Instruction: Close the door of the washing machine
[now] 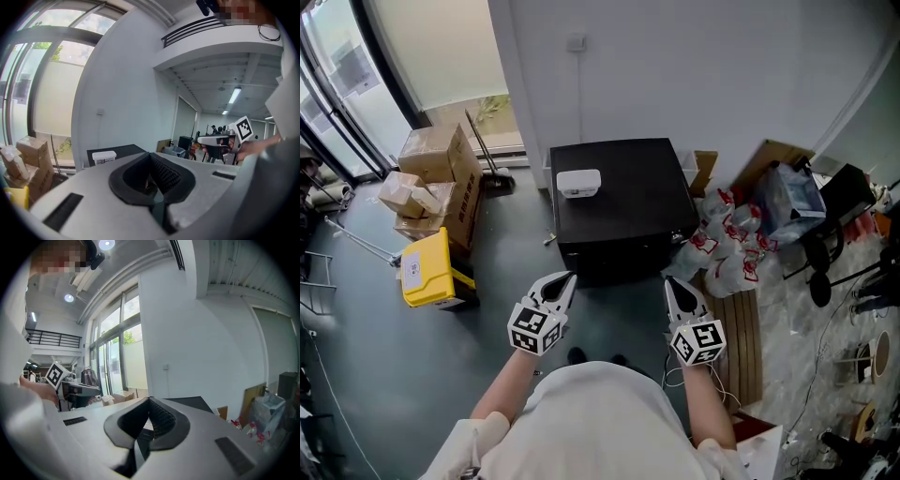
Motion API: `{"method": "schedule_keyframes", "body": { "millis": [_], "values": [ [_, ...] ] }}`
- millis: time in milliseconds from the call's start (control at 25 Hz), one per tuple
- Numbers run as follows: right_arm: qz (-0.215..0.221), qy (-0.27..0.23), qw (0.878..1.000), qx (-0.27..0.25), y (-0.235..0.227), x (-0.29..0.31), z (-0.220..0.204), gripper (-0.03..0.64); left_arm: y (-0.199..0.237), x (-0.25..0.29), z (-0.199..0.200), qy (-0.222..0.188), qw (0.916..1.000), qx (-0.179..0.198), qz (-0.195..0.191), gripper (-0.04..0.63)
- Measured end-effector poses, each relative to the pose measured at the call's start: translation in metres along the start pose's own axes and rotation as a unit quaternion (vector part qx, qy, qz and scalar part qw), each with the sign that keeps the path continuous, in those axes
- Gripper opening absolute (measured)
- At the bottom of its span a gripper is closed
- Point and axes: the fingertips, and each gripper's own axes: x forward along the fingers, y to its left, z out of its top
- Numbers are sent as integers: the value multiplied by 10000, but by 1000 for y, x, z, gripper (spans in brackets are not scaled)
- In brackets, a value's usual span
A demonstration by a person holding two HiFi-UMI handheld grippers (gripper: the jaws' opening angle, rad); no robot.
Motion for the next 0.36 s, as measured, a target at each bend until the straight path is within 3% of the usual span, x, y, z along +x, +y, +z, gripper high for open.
{"method": "schedule_keyframes", "body": {
  "millis": [360],
  "values": [
    [59,-22,10000,35,-4,6,0,28,3,2,-5,18,10000,-70,49,8]
  ]
}}
